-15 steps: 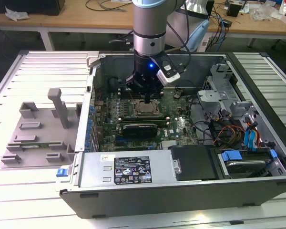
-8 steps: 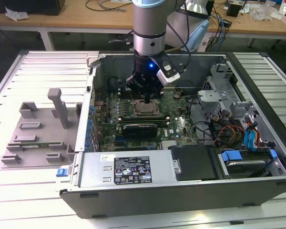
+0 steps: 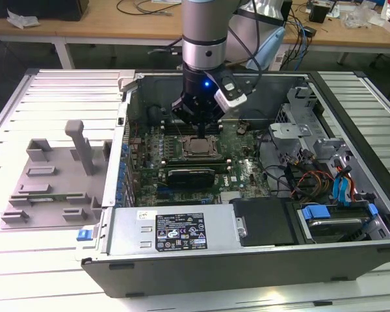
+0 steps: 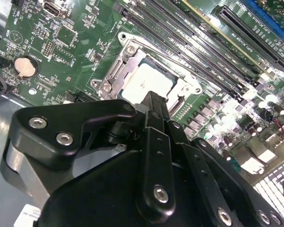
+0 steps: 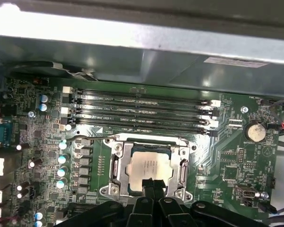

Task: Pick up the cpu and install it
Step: 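Install the first cpu locking lever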

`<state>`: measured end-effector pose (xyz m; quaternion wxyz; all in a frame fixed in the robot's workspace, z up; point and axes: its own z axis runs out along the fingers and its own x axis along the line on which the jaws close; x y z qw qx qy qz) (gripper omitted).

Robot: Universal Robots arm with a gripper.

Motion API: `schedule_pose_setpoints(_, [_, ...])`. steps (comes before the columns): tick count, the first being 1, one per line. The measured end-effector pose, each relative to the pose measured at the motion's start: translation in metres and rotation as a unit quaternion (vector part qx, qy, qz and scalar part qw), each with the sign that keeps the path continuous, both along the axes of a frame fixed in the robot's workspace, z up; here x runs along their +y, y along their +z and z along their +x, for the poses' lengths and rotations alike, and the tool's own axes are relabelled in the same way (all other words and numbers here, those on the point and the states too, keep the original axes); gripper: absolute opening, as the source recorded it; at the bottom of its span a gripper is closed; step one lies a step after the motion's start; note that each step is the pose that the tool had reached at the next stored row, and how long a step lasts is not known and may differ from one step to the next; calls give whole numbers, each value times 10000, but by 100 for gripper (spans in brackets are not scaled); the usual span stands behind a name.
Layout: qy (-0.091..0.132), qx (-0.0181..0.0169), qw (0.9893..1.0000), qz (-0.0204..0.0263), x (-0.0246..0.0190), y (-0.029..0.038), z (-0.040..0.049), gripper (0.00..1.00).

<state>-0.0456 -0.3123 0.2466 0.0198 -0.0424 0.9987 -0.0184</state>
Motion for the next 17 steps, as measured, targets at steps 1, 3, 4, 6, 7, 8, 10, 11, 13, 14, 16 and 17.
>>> schedule_pose_setpoints(1, [0, 0, 10000, 0, 1, 22, 0, 11])
schedule_pose_setpoints(3, [0, 0, 10000, 0, 1, 58, 0, 11])
schedule_pose_setpoints(4, [0, 0, 10000, 0, 1, 59, 0, 11])
schedule_pose_setpoints(6, [0, 0, 10000, 0, 1, 59, 0, 11])
schedule_pose_setpoints(7, [0, 0, 10000, 0, 1, 59, 0, 11])
schedule_pose_setpoints(8, [0, 0, 10000, 0, 1, 59, 0, 11])
schedule_pose_setpoints(10, [0, 0, 10000, 0, 1, 60, -27, 11])
schedule_pose_setpoints(11, [0, -1, 10000, 0, 1, 59, -56, 11])
schedule_pose_setpoints(13, [0, -5, 10000, 0, 1, 59, -142, 11])
schedule_pose_setpoints(14, [0, -8, 10000, 0, 1, 59, -176, 11])
schedule_pose_setpoints(16, [-1, -13, 10000, 1, 2, 59, -208, 11])
schedule_pose_setpoints(17, [0, -14, 10000, 0, 1, 70, -209, 11])
